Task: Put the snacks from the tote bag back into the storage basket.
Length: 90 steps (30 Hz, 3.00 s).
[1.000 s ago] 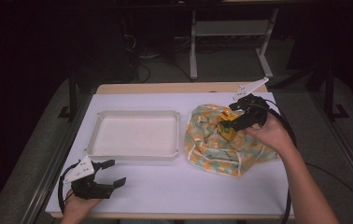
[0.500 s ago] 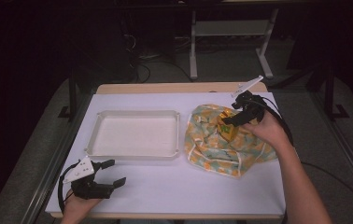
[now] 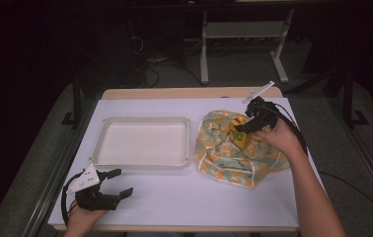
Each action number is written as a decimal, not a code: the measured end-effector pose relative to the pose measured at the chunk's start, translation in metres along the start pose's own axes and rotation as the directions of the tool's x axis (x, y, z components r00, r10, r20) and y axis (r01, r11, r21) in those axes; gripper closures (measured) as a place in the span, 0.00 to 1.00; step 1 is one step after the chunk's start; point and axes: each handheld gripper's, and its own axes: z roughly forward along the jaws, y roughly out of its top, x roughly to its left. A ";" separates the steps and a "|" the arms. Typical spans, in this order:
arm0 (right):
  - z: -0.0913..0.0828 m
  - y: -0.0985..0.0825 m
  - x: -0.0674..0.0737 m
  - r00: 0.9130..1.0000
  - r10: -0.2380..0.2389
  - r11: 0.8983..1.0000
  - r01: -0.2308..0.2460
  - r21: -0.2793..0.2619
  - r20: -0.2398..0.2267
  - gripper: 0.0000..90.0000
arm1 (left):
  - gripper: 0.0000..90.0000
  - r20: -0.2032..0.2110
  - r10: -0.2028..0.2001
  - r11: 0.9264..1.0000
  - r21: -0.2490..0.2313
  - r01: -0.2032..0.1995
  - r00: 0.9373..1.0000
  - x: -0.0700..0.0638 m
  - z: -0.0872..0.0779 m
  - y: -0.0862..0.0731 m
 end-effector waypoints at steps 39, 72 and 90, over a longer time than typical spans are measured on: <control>0.018 -0.004 0.002 0.999 0.026 0.996 -0.028 0.084 0.023 0.38 | 0.20 0.000 0.000 1.000 0.001 0.000 1.000 -0.001 0.000 0.000; 0.022 0.000 0.011 0.997 0.011 0.992 -0.020 0.126 0.073 0.51 | 0.20 0.001 -0.001 1.000 0.001 0.001 1.000 -0.001 0.000 0.000; 0.022 0.001 0.009 0.997 0.022 0.990 -0.033 0.138 0.078 0.55 | 0.20 -0.003 -0.006 1.000 -0.006 0.006 1.000 -0.001 -0.001 0.000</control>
